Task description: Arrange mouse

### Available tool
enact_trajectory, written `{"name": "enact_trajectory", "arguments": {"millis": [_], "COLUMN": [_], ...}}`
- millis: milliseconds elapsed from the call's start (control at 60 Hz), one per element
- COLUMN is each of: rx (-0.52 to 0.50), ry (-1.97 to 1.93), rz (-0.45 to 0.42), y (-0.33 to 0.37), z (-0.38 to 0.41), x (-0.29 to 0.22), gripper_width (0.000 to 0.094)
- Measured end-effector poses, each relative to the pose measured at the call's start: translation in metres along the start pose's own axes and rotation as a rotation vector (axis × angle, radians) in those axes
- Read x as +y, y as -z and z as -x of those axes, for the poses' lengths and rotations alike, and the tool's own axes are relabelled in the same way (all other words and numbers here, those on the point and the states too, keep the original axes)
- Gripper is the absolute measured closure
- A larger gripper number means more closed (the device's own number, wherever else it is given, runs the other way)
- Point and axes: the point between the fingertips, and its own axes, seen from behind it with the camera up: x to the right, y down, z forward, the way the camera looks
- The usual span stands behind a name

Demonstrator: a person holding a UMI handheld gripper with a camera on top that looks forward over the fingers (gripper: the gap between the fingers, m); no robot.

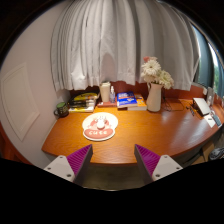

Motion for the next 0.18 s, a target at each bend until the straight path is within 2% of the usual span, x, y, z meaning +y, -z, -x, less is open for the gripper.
{"name": "enact_trajectory", "arguments": {"millis": [183], "rx": [0.001], "ry": [-0.007], "rz": [-0.024], "y": [0.0096], "z": [-0.0101], "x": [-0.0049], "gripper_width": [0.0109]}}
